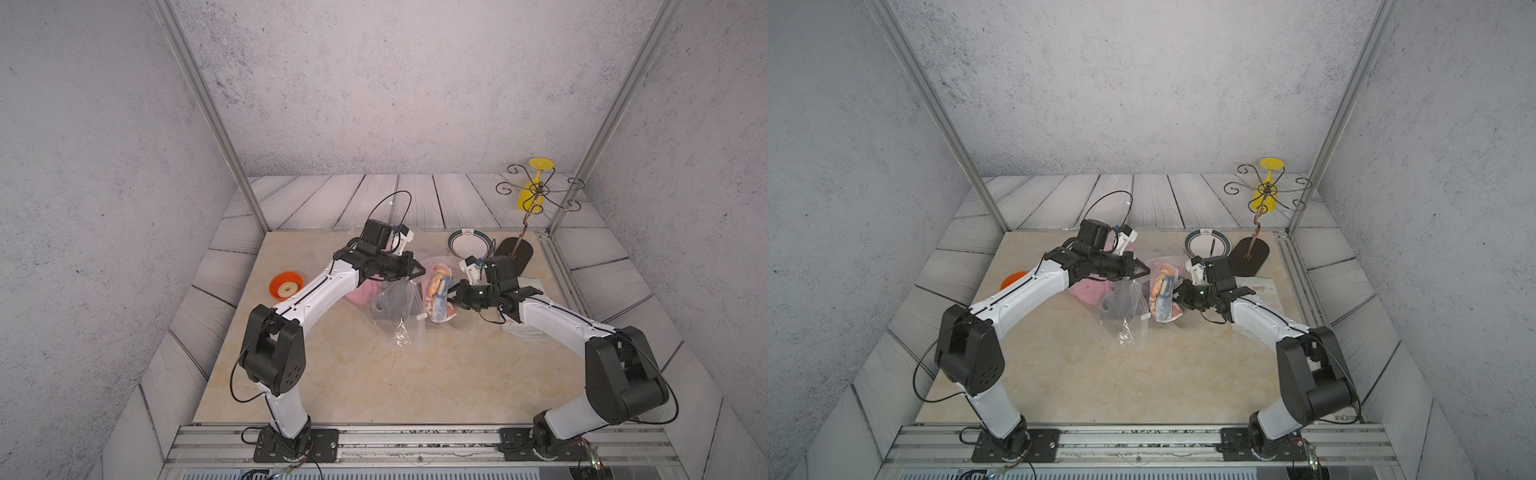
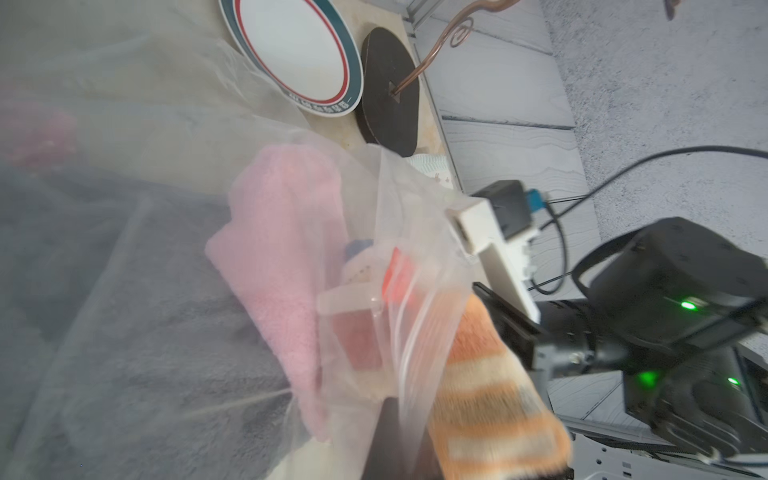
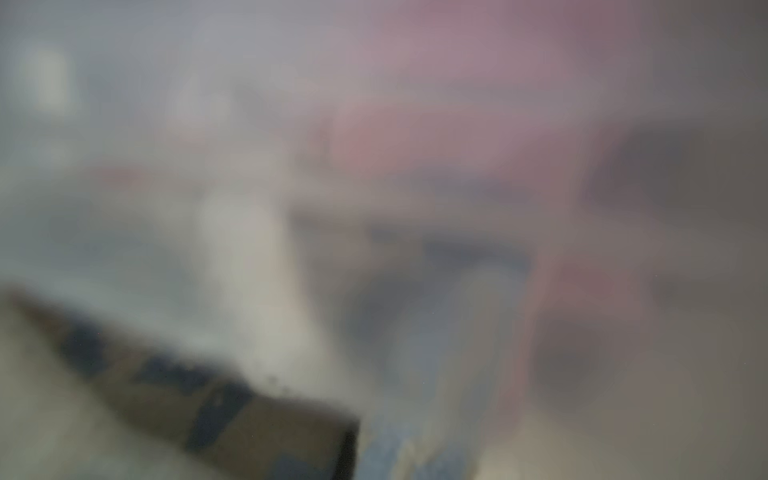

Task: Place the folded towel into the vacuum bag
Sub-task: Place the towel in the vacuum bag.

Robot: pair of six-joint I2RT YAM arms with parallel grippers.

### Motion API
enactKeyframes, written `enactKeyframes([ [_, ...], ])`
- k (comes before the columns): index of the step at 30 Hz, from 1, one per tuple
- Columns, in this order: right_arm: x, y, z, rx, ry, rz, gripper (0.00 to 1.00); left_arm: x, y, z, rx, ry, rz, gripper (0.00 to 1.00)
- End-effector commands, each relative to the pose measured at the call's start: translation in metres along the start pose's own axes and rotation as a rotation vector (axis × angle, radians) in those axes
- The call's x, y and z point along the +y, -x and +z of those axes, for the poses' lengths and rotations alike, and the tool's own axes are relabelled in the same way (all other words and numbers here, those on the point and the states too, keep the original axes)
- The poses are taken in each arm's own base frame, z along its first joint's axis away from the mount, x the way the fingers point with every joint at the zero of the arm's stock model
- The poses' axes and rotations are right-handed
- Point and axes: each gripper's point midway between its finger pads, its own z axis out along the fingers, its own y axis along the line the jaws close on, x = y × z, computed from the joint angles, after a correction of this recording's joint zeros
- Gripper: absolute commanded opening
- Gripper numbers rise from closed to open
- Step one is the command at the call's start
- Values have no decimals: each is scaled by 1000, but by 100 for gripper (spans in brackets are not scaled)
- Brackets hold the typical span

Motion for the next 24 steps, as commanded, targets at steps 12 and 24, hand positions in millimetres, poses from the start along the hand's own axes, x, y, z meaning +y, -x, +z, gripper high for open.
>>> enactKeyframes([
  [12, -9, 23, 1, -61, -110, -11, 0, -78, 12, -52, -81, -61, 276, 0],
  [24, 102, 41, -7, -124, 145, -191, 3, -76, -15, -3, 8, -78, 266, 0],
])
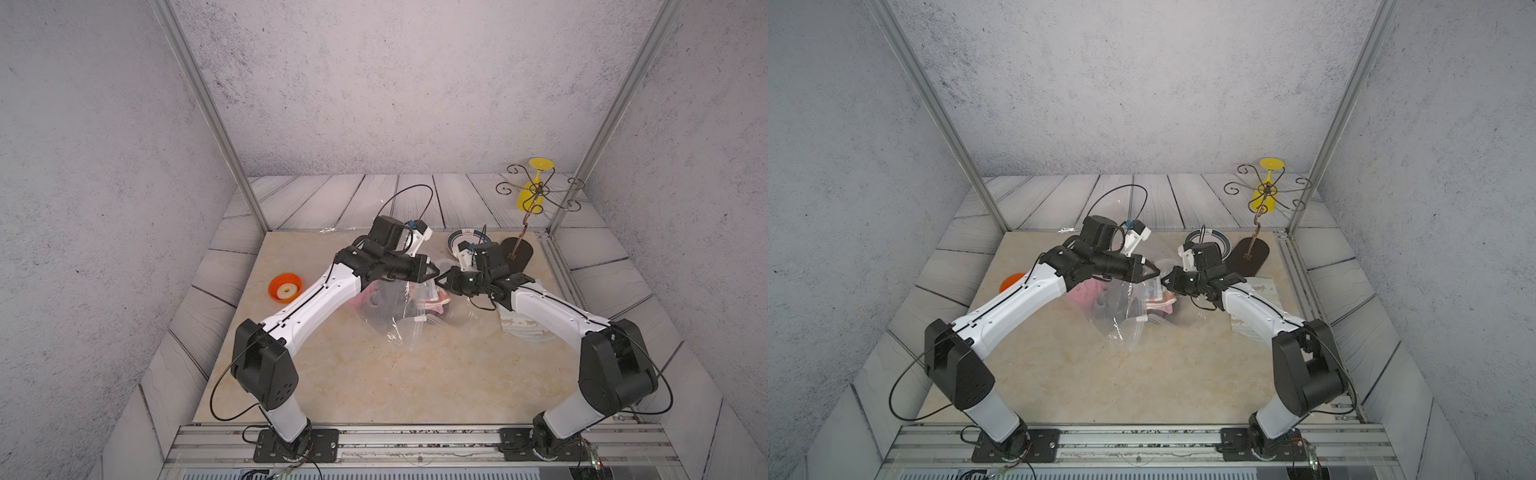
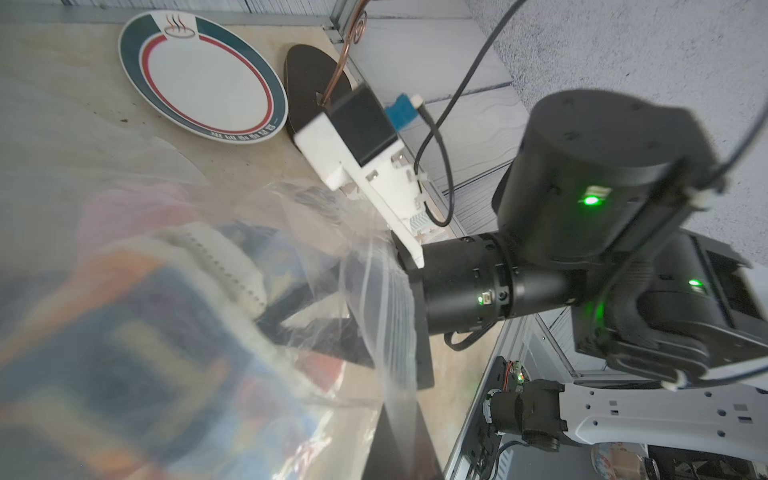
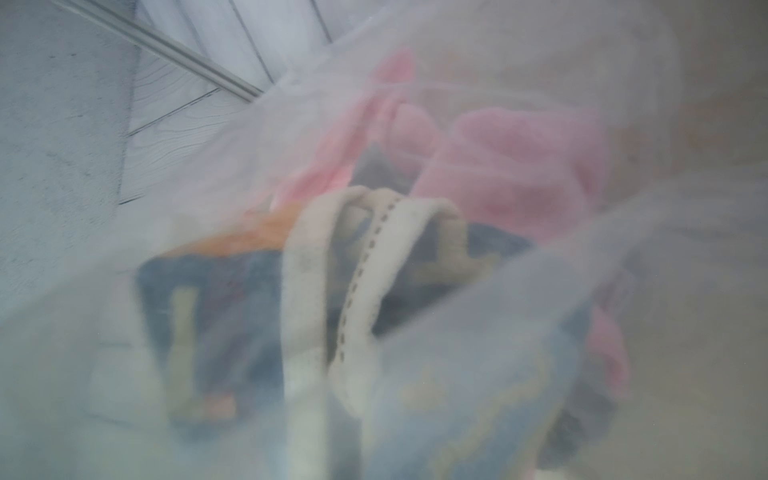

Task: Place the folded towel into the vacuum bag
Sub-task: Place the towel in the vacuum bag.

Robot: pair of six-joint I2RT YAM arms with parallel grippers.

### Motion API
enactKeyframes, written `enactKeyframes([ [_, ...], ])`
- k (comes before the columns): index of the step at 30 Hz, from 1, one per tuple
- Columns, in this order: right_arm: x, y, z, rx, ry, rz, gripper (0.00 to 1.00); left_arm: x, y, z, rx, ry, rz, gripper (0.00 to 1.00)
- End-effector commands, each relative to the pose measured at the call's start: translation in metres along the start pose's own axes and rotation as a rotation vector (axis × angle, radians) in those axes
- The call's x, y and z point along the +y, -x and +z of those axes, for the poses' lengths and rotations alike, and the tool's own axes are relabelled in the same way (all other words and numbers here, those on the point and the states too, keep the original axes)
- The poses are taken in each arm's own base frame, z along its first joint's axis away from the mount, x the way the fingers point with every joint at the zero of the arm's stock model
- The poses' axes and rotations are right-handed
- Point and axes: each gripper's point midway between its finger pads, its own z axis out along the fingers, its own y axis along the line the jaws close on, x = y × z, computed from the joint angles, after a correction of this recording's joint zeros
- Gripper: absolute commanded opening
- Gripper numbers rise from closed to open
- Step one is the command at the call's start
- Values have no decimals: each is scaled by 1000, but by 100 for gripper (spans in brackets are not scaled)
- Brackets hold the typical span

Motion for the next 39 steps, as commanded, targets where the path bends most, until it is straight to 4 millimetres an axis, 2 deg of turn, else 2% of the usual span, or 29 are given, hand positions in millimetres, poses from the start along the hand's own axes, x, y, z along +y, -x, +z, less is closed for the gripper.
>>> enactKeyframes([
  [1, 47, 20, -6, -65, 131, -70, 4, -13, 5, 0, -23, -38, 48, 0],
  [4, 55, 24, 5, -66, 199, -34, 10, -12, 3, -2, -25, -29, 55, 0],
  [5, 53, 24, 8, -60, 193, -22, 20, -10, 3, -3, -26, -17, 58, 0],
  [7, 44, 22, 9, -61, 152, -14, 48, -3, 3, -5, -32, 20, 59, 0],
  [9, 35, 19, 1, -67, 84, -42, 67, 7, 1, -4, -31, 61, 47, 0],
  [11, 31, 16, -14, -75, 18, -90, 72, 18, 0, -2, -32, 94, 21, 0],
  [18, 12, -4, -76, -98, -172, -176, 76, 50, -2, 9, -32, 153, -52, 0],
  [22, -8, 4, -120, -189, -317, -172, 79, 56, -7, 16, -11, 162, -60, 0],
  [25, -55, 18, -155, -257, -510, -56, 81, 58, -11, 18, -3, 157, -68, 0],
  [28, -123, 23, -193, -289, -730, 143, 82, 58, -13, 18, -4, 154, -70, 0],
  [30, -167, 20, -211, -294, -840, 265, 83, 58, -14, 18, -5, 153, -73, 0],
  [32, -202, 15, -222, -290, -915, 370, 83, 59, -16, 18, -4, 152, -76, 0],
  [34, -230, 7, -227, -275, -956, 457, 83, 57, -16, 17, -7, 147, -76, 0],
  [39, -279, -21, -229, -236, -1000, 681, 84, 56, -19, 16, -6, 142, -64, 0],
])
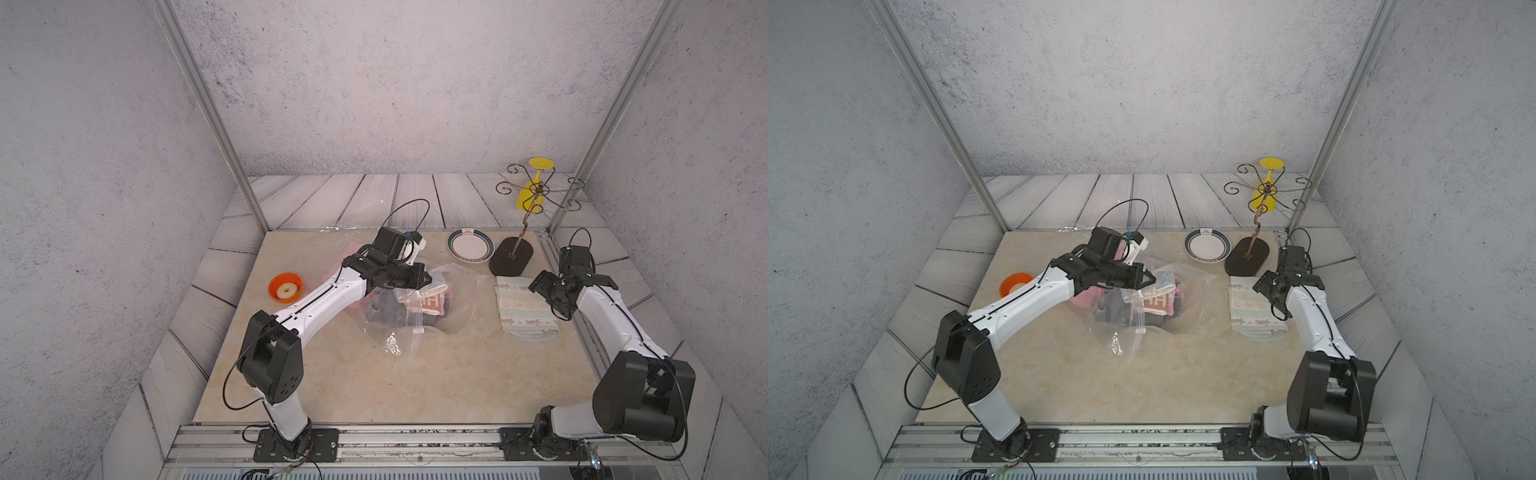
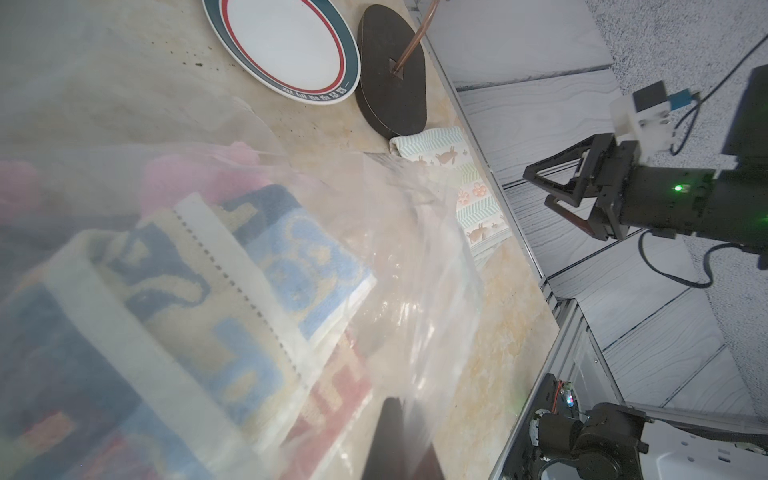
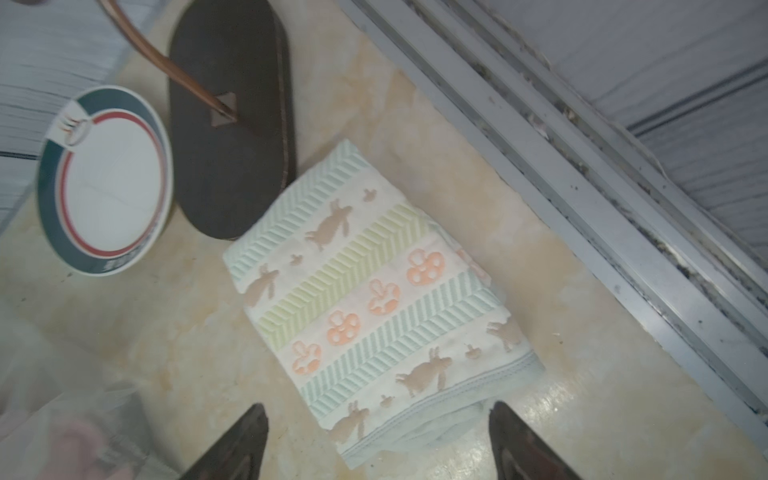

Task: Place the folded towel into the vacuum bag
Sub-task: Place the towel in the vacuum bag, then pick up the towel from the center of the board.

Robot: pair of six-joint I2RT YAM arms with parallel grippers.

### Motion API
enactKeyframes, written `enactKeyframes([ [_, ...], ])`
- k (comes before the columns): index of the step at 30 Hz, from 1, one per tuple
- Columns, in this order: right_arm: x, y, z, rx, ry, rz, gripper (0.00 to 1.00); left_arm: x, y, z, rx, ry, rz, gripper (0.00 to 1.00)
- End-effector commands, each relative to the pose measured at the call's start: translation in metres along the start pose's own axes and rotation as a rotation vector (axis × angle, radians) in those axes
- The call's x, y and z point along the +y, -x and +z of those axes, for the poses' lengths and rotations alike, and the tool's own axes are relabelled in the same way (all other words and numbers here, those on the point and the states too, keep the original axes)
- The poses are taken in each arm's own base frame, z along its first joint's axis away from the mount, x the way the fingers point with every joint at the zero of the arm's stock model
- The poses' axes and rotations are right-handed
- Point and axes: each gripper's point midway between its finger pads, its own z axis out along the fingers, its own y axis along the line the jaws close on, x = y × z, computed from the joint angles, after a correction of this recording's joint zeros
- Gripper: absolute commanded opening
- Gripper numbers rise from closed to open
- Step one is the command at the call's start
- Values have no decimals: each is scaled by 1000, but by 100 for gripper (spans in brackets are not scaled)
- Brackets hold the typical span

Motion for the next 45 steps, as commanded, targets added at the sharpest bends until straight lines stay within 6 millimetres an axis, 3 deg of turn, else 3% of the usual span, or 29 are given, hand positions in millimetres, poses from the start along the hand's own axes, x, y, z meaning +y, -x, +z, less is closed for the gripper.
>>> enactKeyframes([
  [1, -30, -18, 23, 94, -87, 119, 84, -1, 4, -6, -24, -2, 15, 0],
  [9, -40, -50, 59, 190, -99, 202, 84, -1, 3, -4, -16, -23, 19, 0],
  [21, -34, -53, 94, 250, -99, 192, 82, 5, 6, -6, -22, -30, 6, 0],
  [24, -33, -58, 102, 266, -91, 183, 74, 6, 6, -6, -22, -32, -3, 0],
  [28, -27, -63, 108, 272, -40, 192, 52, 7, 6, -5, -21, -34, -8, 0],
  [32, -18, -65, 105, 260, 30, 233, 16, 8, 6, -4, -19, -32, -13, 0],
  [35, -12, -68, 98, 260, 77, 271, 3, 10, 5, -4, -16, -27, -18, 0],
  [41, 4, -66, 67, 226, 195, 363, 0, 18, 1, -1, -4, 4, -32, 0],
  [45, 38, -53, 29, 152, 399, 370, 0, 24, -1, 1, 6, 18, -41, 0],
])
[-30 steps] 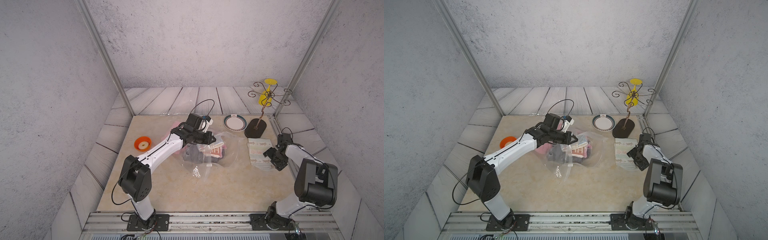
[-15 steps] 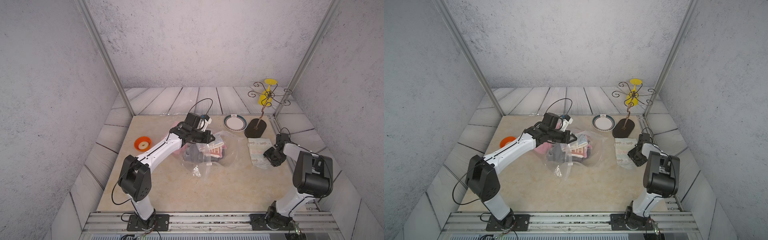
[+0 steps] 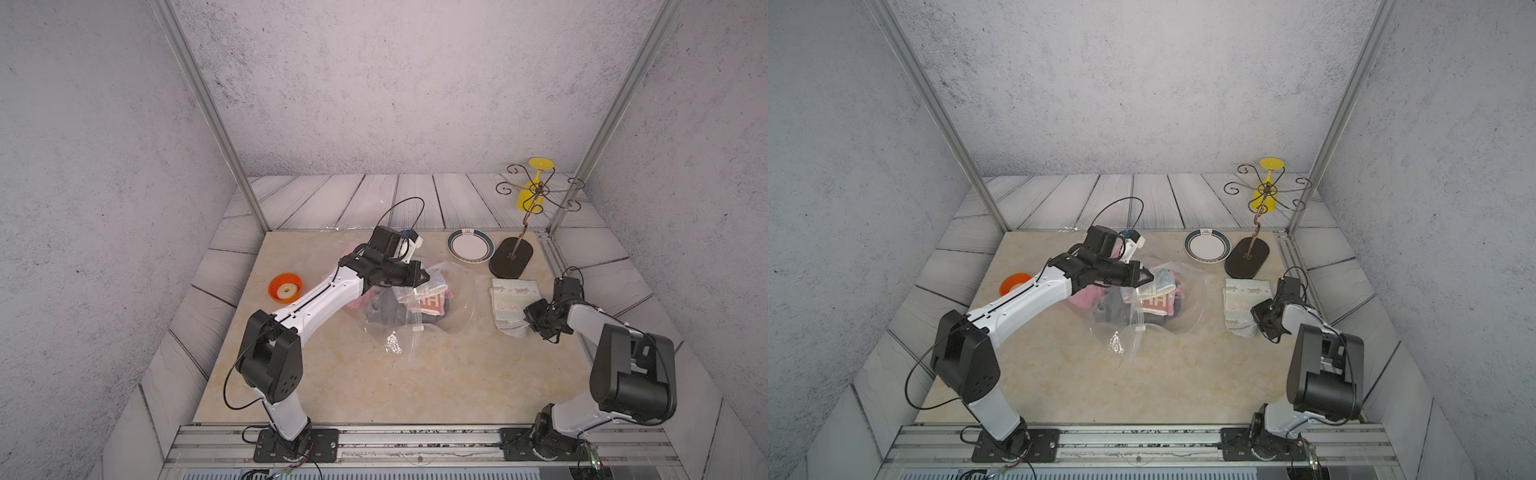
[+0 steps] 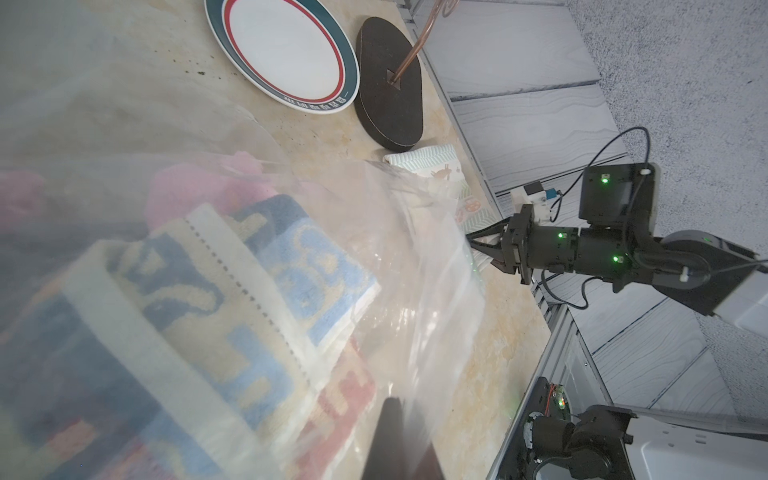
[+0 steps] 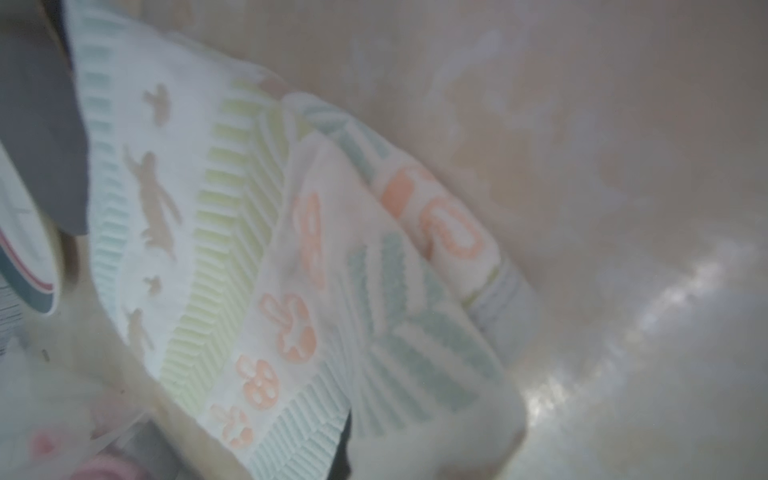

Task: Place the folded towel into the vacuum bag
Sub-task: Pick up the towel from the center of the board, then place the towel in the vacuum bag.

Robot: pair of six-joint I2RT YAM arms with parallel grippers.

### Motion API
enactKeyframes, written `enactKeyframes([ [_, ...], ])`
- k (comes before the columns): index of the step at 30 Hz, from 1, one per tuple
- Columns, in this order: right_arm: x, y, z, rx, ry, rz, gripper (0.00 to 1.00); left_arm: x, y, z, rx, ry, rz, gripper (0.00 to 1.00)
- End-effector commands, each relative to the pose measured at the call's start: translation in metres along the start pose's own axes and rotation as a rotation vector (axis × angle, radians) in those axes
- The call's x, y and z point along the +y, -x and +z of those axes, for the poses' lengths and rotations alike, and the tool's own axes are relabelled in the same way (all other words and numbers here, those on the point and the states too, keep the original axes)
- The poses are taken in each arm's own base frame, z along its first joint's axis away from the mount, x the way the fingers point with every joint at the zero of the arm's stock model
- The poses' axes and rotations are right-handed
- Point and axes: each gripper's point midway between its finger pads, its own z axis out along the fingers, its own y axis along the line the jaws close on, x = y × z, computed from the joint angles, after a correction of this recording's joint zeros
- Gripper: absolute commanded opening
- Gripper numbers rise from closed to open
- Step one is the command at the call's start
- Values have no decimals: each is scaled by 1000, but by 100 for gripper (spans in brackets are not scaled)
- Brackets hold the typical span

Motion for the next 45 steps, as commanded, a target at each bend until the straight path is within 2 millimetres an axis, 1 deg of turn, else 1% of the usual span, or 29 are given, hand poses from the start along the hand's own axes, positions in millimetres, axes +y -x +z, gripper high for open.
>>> enactKeyframes([
  [1, 62, -9, -37, -26, 265, -37, 0, 18, -8, 5, 25, 45, -27, 0],
  [3, 91, -15, -62, -51, 367, -115, 0, 22, -9, 7, 30, 53, -35, 0],
  [7, 151, -28, -130, -122, 570, -334, 0, 27, -13, 10, 50, 66, -51, 0],
  [9, 178, -39, -164, -139, 682, -432, 0, 28, -13, 10, 50, 72, -54, 0],
  [11, 202, -56, -198, -145, 807, -522, 0, 30, -14, 11, 52, 80, -57, 0],
  [14, 227, -83, -238, -127, 940, -636, 0, 31, -15, 12, 56, 82, -67, 0],
  [17, 242, -117, -265, -56, 1039, -746, 0, 32, -14, 15, 57, 78, -79, 0],
  [20, 244, -147, -283, 45, 1110, -816, 0, 31, -11, 18, 58, 70, -87, 0],
  [22, 240, -157, -286, 89, 1115, -835, 0, 32, -8, 19, 57, 71, -88, 0],
  [23, 236, -161, -285, 112, 1114, -841, 0, 33, -7, 20, 57, 71, -88, 0],
  [25, 229, -168, -274, 162, 1101, -834, 0, 34, -3, 19, 54, 72, -84, 0],
  [27, 221, -181, -258, 256, 1099, -825, 0, 35, 2, 18, 48, 74, -82, 0],
  [29, 212, -196, -238, 373, 1092, -822, 0, 36, 7, 16, 39, 72, -82, 0],
  [32, 192, -220, -199, 512, 1024, -842, 0, 35, 14, 15, 29, 67, -73, 0],
  [33, 182, -227, -183, 553, 976, -848, 0, 35, 17, 14, 25, 68, -68, 0],
  [35, 168, -236, -153, 600, 900, -846, 0, 33, 21, 14, 24, 64, -59, 0],
  [37, 167, -237, -133, 617, 876, -838, 1, 27, 24, 13, 22, 41, -56, 0],
  [40, 173, -230, -106, 583, 811, -840, 1, 15, 24, 9, 22, -5, -45, 0],
  [42, 177, -226, -87, 573, 766, -828, 0, 8, 25, 4, 15, -23, -25, 0],
  [43, 177, -228, -77, 580, 745, -825, 1, 4, 27, 1, 7, -28, -13, 0],
  [45, 174, -228, -55, 577, 685, -817, 0, -5, 30, -7, -5, -50, 7, 0],
])
